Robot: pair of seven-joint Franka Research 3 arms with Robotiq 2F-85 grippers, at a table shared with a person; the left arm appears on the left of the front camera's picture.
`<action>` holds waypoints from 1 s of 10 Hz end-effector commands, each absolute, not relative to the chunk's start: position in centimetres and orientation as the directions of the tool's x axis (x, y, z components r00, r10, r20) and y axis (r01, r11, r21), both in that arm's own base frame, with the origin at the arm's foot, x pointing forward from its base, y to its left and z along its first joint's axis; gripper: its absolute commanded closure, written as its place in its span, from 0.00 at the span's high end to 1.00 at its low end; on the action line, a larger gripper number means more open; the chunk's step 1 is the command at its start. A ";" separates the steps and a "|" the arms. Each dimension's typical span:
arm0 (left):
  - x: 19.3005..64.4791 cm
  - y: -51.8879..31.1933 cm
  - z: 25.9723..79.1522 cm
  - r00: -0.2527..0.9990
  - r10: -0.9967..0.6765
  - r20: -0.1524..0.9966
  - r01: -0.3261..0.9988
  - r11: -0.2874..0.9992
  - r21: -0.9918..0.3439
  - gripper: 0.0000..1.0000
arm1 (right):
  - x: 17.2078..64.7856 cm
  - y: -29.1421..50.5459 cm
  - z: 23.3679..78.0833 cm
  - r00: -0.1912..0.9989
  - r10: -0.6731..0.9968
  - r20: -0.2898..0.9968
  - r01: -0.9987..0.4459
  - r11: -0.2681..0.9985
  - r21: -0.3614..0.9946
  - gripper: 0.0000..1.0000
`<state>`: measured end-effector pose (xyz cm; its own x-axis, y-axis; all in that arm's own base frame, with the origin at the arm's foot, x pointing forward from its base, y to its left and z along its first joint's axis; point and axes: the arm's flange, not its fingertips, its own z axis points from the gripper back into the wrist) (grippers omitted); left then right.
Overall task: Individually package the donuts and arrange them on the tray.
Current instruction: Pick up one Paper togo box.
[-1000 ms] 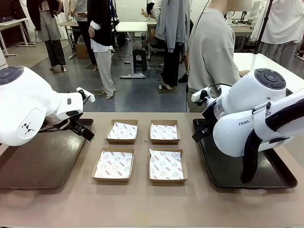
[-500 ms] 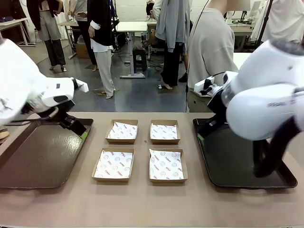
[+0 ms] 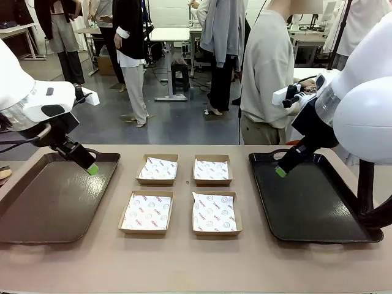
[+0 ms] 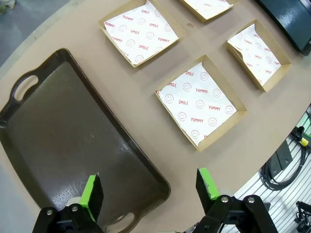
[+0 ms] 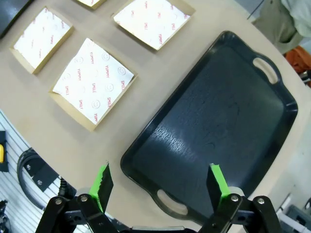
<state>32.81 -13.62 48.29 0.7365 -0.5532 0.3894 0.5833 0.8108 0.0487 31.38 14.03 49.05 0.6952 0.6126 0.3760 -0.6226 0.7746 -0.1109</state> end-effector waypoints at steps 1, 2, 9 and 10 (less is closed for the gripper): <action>33.3 -13.8 47.9 0.729 -0.558 0.396 0.586 0.808 0.060 1.00 | 31.4 13.8 49.2 0.698 0.608 0.380 -0.619 0.778 -0.108 1.00; 32.8 -13.6 48.3 0.736 -0.553 0.389 0.583 0.811 0.049 1.00 | 33.0 12.6 48.9 0.758 0.509 0.408 -0.621 0.753 0.215 1.00; 34.4 1.4 48.5 0.865 0.032 0.501 0.427 0.476 -0.768 1.00 | 33.2 -6.7 45.2 0.950 -0.205 0.236 -0.168 0.300 0.939 1.00; 34.0 3.3 48.3 0.888 0.054 0.456 0.378 0.476 -0.794 1.00 | 32.1 -8.3 44.7 0.946 -0.233 0.224 -0.152 0.292 0.944 1.00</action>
<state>34.15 1.58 48.93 0.8638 0.0474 0.5016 0.4236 0.4705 -0.7741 33.16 -8.48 45.42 0.9540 -0.1719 0.2458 -0.1855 0.3057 0.9339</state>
